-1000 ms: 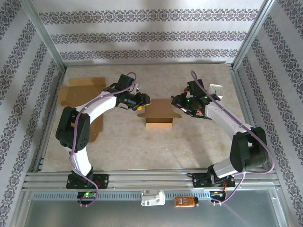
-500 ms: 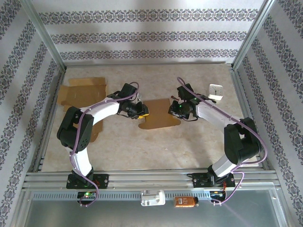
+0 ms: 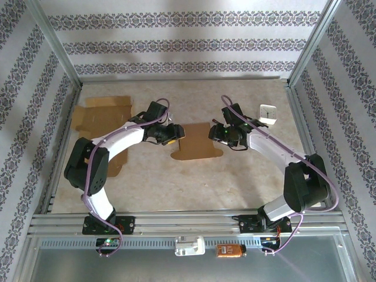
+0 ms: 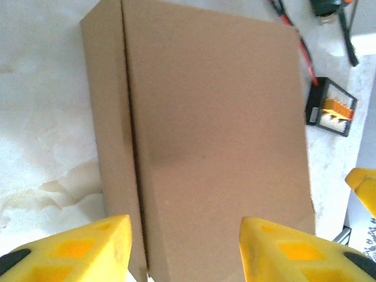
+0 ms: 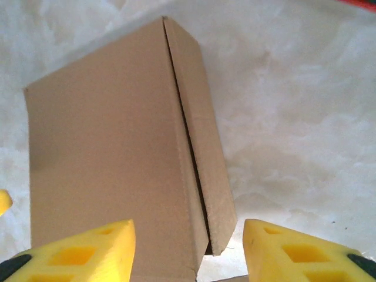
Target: Fold the paper box
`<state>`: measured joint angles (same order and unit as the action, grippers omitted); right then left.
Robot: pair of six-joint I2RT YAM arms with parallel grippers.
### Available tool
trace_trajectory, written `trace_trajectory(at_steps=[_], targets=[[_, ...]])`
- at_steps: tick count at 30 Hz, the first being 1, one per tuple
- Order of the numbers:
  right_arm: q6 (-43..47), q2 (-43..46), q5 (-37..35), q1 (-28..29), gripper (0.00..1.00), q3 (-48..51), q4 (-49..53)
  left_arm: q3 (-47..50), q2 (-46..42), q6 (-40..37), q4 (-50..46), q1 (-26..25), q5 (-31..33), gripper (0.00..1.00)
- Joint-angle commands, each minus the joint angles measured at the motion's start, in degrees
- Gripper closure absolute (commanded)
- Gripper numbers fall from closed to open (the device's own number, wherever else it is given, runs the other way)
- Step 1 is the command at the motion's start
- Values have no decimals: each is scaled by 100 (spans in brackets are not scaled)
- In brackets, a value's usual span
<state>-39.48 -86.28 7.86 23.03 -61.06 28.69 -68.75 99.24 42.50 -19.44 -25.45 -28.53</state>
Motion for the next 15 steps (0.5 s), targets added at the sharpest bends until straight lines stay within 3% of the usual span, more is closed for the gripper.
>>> trace_trajectory(at_steps=[1, 7, 15], targets=[[253, -56, -361, 27, 42, -171, 136, -34, -185, -84, -120, -30, 295, 40], [496, -441, -316, 151, 37, -231, 76, 55, 83, -145, 45, -30, 281, 28], [482, -969, -284, 272, 47, 60, -159, 62, 570, -258, 116, -136, 85, 25]])
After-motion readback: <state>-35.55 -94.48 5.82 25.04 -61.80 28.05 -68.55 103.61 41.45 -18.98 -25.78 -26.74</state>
